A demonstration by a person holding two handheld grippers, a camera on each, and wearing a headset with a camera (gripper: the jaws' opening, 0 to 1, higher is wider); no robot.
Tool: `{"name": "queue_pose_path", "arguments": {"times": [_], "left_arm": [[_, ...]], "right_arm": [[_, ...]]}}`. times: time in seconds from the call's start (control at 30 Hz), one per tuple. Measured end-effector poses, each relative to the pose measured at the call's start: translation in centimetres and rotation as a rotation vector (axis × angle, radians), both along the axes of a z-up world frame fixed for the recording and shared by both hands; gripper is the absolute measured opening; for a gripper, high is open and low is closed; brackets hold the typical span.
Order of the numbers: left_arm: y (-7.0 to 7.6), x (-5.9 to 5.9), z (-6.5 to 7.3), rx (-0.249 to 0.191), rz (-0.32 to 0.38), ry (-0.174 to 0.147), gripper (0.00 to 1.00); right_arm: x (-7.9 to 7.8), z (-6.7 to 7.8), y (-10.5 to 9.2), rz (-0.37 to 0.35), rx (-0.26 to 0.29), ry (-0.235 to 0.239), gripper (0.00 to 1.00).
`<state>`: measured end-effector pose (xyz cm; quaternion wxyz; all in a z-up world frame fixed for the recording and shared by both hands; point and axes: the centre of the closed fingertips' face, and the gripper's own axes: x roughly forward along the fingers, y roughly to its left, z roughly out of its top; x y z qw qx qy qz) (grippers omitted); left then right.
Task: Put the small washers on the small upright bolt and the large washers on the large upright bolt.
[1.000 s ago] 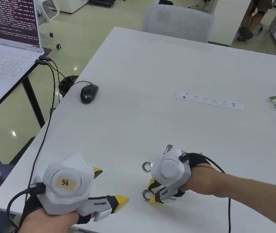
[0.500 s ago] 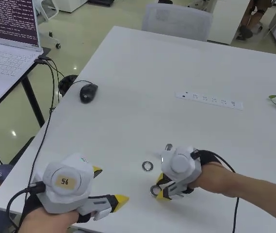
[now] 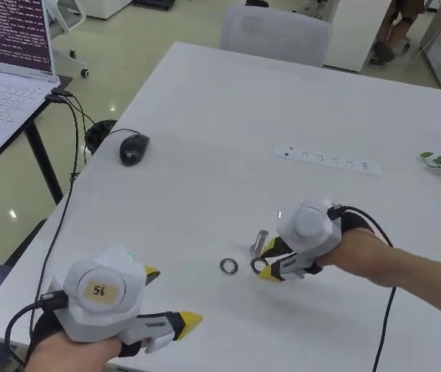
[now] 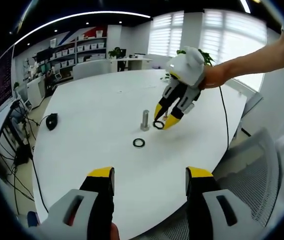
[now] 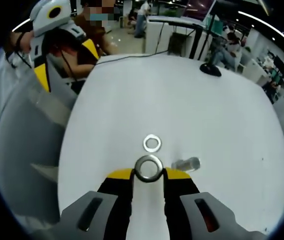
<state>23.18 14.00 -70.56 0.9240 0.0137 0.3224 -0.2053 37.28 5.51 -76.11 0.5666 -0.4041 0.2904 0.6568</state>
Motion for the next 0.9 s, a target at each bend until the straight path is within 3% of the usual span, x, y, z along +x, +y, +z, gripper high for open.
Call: {"name": "queue_pose_path", "arguments": {"times": [0.2,0.4,0.6,0.9], "left_arm": [[-0.1,0.1,0.1,-0.001,-0.002,-0.002,0.57],[0.0,0.1,0.2,0.000,0.001,-0.002,0.57],[0.0,0.1,0.1,-0.001,0.003,0.000,0.57],[0.2,0.1,-0.1,0.000,0.009,0.008,0.57]], "right_arm": [[2.3,1.6,0.9,-0.044,0.034,-0.027,0.23],[4.1,2.2,1.4,-0.071,0.044,-0.050,0.23],[5.1,1.6,1.3,-0.086,0.026,-0.049,0.24],[5.2,0.8,1.4,-0.092,0.011,-0.032,0.24]]}}
